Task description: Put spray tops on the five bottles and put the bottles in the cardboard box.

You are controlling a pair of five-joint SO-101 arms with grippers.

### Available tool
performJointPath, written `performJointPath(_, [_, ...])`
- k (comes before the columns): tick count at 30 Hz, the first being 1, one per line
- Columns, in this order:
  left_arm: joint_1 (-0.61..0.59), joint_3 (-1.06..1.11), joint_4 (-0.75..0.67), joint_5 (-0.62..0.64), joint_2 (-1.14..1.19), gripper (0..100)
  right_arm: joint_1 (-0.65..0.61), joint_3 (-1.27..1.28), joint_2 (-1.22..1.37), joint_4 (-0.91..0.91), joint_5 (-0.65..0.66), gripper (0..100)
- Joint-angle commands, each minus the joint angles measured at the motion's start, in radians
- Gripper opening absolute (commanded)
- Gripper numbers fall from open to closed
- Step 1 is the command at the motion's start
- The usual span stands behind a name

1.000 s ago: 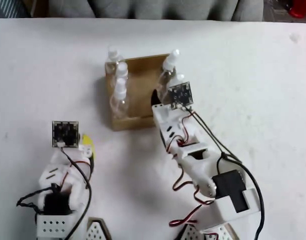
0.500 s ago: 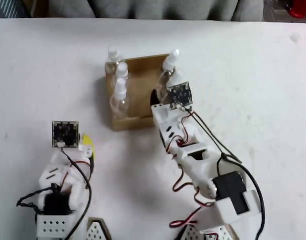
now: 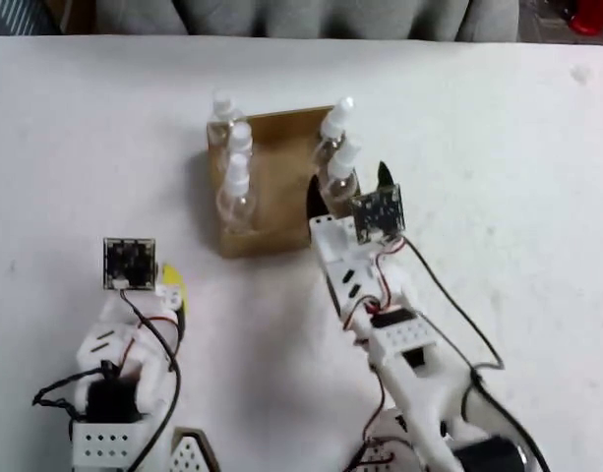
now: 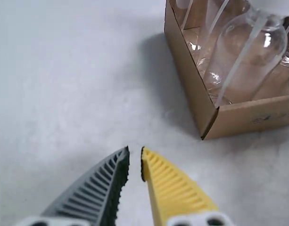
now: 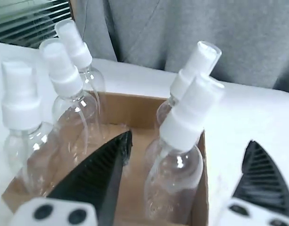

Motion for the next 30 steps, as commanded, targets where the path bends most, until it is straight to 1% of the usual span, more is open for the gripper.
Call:
performJointPath(1, [-0.002,-0.002,-0.003,-0.008,-0.024,5,0.002,0.057,-0.163,0.056,0.011,30.9])
performJointPath(6, [-0.005,-0.002,-0.003,-0.008,-0.022,5,0.008,0.189,-0.390,0.160,0.012,30.9])
performJointPath(12, [-0.007,-0.002,0.002,-0.008,-0.022,5,0.062,0.321,-0.694,0.337,0.012,30.9])
performJointPath(17, [-0.007,-0.002,0.003,-0.008,-0.022,5,0.127,0.325,-0.943,0.656,0.005,30.9])
performJointPath(24, [-0.007,-0.002,0.003,-0.006,-0.022,5,0.174,0.321,-1.260,1.168,0.006,30.8])
performJointPath(26, [-0.007,-0.003,-0.003,0.000,-0.022,5,0.173,0.321,-1.250,1.251,0.006,30.8])
performJointPath(30, [-0.005,-0.003,0.003,0.000,-0.022,5,0.194,0.321,-1.224,1.346,0.005,30.0])
